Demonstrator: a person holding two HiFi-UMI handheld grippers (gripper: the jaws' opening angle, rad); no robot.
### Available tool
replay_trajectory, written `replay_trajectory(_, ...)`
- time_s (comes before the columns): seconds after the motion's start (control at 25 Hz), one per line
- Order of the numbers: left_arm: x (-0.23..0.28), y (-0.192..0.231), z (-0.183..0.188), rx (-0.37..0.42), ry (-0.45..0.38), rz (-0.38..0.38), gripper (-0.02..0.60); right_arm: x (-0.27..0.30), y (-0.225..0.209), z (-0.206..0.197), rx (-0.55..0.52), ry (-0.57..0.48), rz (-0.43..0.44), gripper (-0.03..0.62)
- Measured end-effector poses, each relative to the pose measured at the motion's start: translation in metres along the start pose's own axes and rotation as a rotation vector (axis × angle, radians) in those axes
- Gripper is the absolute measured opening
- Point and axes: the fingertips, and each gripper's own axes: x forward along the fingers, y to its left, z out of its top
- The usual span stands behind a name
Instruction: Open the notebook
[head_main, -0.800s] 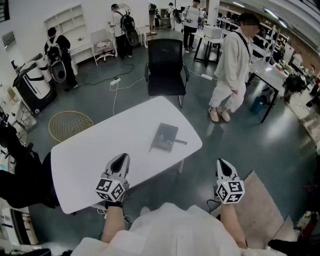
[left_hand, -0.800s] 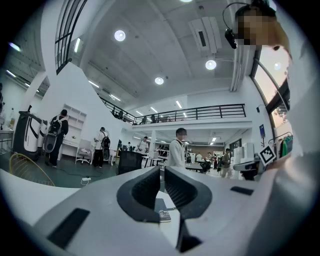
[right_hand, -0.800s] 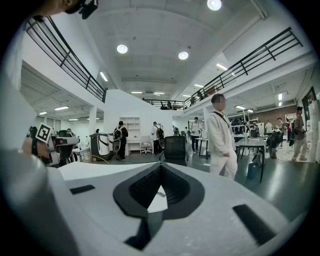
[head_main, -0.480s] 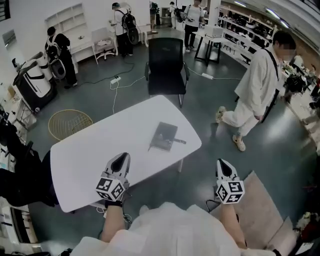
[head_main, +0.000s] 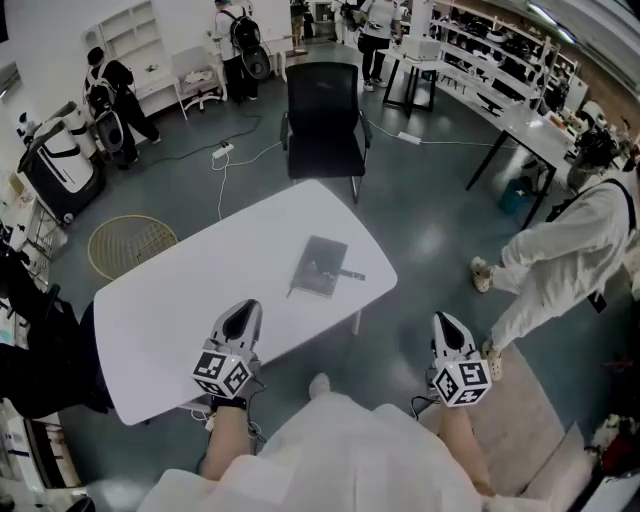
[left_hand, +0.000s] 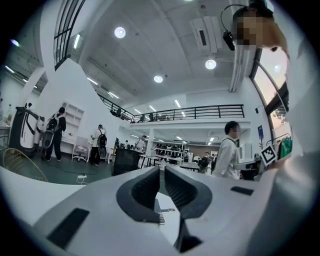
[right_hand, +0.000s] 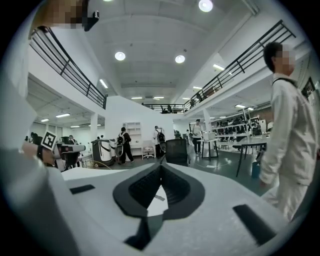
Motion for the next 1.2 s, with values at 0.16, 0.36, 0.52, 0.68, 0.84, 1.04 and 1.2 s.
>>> replay_trajectory(0.16,0.034,0.0,-0.005,-0.008,0.009,-0.035,0.028,0.018,-0.014,0.0,0.005,0.01,-0.011,0.004)
replay_trajectory(0.36,0.09,0.012,-0.022,-0.03,0.027,-0.063,0.028,0.055,-0.04,0.003,0.008,0.02,-0.033,0.005)
replay_trajectory(0.52,0.145,0.019,-0.028,-0.032,0.029,-0.085,0.028,0.097,-0.068,0.01,-0.007,0.022,-0.041,0.005)
replay_trajectory(0.68,0.194,0.026,-0.028,-0.028,0.027,-0.105,0.028,0.14,-0.092,0.021,-0.006,0.01,-0.045,0.005)
replay_trajectory(0.84,0.23,0.031,-0.023,-0.022,0.036,-0.117,0.028,0.171,-0.112,0.027,-0.001,0.001,-0.059,0.005)
replay_trajectory(1.04,0.261,0.043,-0.016,-0.021,0.055,-0.111,0.028,0.207,-0.12,0.032,-0.01,-0.007,-0.05,0.005)
replay_trajectory(1.2,0.279,0.056,-0.013,-0.025,0.045,-0.108,0.028,0.228,-0.12,0.036,-0.023,-0.005,-0.043,0.005)
